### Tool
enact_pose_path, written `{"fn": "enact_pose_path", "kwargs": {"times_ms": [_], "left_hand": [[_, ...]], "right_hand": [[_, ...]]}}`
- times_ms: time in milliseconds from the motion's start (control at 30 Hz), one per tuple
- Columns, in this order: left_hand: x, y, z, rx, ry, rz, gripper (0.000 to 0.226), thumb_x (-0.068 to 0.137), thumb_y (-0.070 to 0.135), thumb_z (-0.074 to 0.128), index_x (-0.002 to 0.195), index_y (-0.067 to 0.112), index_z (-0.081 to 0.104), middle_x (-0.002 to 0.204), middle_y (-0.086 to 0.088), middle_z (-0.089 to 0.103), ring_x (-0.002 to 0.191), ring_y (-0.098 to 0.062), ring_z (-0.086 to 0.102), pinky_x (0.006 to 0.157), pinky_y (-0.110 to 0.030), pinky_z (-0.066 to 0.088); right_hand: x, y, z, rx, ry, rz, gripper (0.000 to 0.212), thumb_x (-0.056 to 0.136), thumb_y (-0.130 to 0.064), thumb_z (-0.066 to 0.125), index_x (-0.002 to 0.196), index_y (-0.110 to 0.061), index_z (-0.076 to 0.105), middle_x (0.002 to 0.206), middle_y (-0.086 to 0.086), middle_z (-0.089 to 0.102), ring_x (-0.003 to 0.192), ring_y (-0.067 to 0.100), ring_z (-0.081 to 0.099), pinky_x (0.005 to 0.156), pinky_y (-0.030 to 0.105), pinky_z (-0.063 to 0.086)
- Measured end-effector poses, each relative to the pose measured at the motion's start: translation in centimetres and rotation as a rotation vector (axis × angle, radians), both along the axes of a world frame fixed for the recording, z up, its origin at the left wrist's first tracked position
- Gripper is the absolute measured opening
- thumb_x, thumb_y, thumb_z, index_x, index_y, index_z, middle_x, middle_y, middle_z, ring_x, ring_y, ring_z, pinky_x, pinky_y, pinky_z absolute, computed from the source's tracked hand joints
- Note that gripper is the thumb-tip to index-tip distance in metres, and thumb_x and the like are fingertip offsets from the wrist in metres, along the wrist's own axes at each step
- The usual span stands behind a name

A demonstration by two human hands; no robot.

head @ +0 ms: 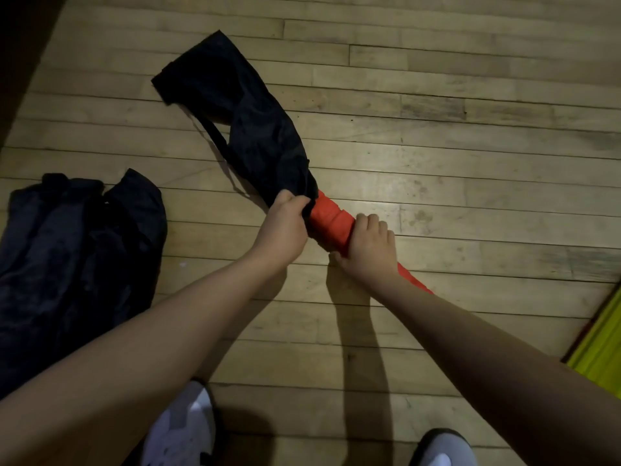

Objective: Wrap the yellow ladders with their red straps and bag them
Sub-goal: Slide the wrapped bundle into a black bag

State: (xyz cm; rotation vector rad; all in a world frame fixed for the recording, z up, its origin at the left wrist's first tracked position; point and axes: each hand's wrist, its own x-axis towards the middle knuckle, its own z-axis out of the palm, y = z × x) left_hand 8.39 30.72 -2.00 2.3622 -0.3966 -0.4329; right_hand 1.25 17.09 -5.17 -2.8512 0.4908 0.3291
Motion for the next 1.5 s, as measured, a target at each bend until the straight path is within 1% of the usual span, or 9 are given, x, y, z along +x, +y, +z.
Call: {"fn": "enact_pose_path", "kwargs": {"times_ms": [167, 400, 567, 733, 833, 967, 1133, 1267, 1500], "left_hand": [[-0.6, -1.5, 1.0, -0.053, 0.057, 0.099, 0.04, 0.103, 0.009, 0.031, 0.142, 0.009, 0.042, 0.129, -0.01, 0.045, 0.118, -0.02, 0.044, 0.094, -0.022, 0.034], [0.1, -0.6, 0.8, 0.069, -0.072, -0.017, 0.035, 0.104, 0.02, 0.033, 0.136, 0.018, 0.049, 0.115, -0.008, 0.057, 0.109, -0.026, 0.052, 0.101, -0.042, 0.037], [0.1, 1.4, 1.1, -0.012, -0.006, -0.003, 0.032, 0.104, 0.015, 0.036, 0.13, 0.014, 0.053, 0.098, -0.006, 0.059, 0.086, -0.018, 0.054, 0.07, -0.029, 0.042], [0.5, 1.6, 1.2, -0.13, 0.086, 0.059, 0.028, 0.103, 0.014, 0.037, 0.124, 0.017, 0.055, 0.092, -0.016, 0.063, 0.08, -0.025, 0.059, 0.06, -0.026, 0.045], [1.1, 1.8, 1.0, -0.12, 0.089, 0.068, 0.027, 0.103, 0.014, 0.036, 0.124, 0.014, 0.055, 0.089, -0.007, 0.06, 0.08, -0.02, 0.056, 0.056, -0.017, 0.038], [2.3, 1.8, 1.0, -0.084, -0.047, 0.109, 0.025, 0.1, 0.008, 0.04, 0.12, 0.006, 0.056, 0.109, -0.004, 0.052, 0.093, -0.011, 0.048, 0.072, -0.009, 0.035], [4.8, 1.4, 1.8, -0.188, -0.006, 0.306, 0.025, 0.098, 0.001, 0.036, 0.115, 0.009, 0.053, 0.115, -0.008, 0.054, 0.102, -0.018, 0.053, 0.078, -0.021, 0.044], [5.9, 1.1, 2.5, -0.109, -0.08, 0.19, 0.031, 0.093, 0.009, 0.049, 0.124, 0.012, 0.045, 0.12, -0.002, 0.047, 0.106, -0.012, 0.047, 0.082, -0.017, 0.039], [7.4, 1.2, 3.7, 0.112, -0.249, 0.268, 0.013, 0.093, 0.017, 0.05, 0.092, 0.011, 0.061, 0.086, -0.006, 0.061, 0.086, -0.025, 0.059, 0.068, -0.038, 0.051]], "right_hand": [[-2.2, -0.5, 0.1, -0.057, 0.031, -0.034, 0.053, 0.089, -0.046, 0.057, 0.123, -0.01, 0.041, 0.121, 0.01, 0.048, 0.112, 0.028, 0.047, 0.092, 0.038, 0.039], [-1.7, 0.0, 1.0, 0.354, -0.025, -0.115, 0.053, 0.084, -0.054, 0.063, 0.112, -0.012, 0.046, 0.104, 0.004, 0.055, 0.093, 0.025, 0.058, 0.068, 0.033, 0.04], [0.8, 0.9, 0.8, 0.563, -0.112, -0.274, 0.052, 0.078, -0.053, 0.07, 0.105, -0.013, 0.049, 0.097, 0.004, 0.06, 0.085, 0.021, 0.059, 0.07, 0.036, 0.049], [3.4, 1.4, 0.4, 0.639, -0.147, -0.362, 0.05, 0.078, -0.05, 0.072, 0.102, -0.012, 0.05, 0.098, 0.004, 0.061, 0.086, 0.02, 0.059, 0.068, 0.034, 0.047], [4.6, 2.0, -0.2, 0.606, -0.134, -0.387, 0.054, 0.077, -0.048, 0.073, 0.105, -0.01, 0.048, 0.103, 0.008, 0.059, 0.094, 0.025, 0.059, 0.073, 0.037, 0.049], [5.3, 2.8, -0.3, 0.309, -0.062, -0.295, 0.064, 0.077, -0.054, 0.07, 0.115, -0.009, 0.045, 0.116, 0.01, 0.054, 0.11, 0.032, 0.05, 0.09, 0.045, 0.042], [4.8, 2.3, -0.1, 0.353, -0.069, -0.241, 0.056, 0.077, -0.041, 0.071, 0.114, -0.01, 0.041, 0.115, 0.009, 0.048, 0.102, 0.03, 0.053, 0.072, 0.038, 0.042], [3.2, 1.2, 0.4, 0.408, -0.109, -0.245, 0.051, 0.074, -0.043, 0.069, 0.105, -0.015, 0.041, 0.106, 0.005, 0.054, 0.084, 0.027, 0.057, 0.067, 0.035, 0.042], [1.4, 1.0, 1.9, 0.332, -0.085, -0.101, 0.053, 0.075, -0.044, 0.069, 0.107, -0.014, 0.04, 0.105, 0.002, 0.051, 0.088, 0.028, 0.057, 0.069, 0.037, 0.041]]}}
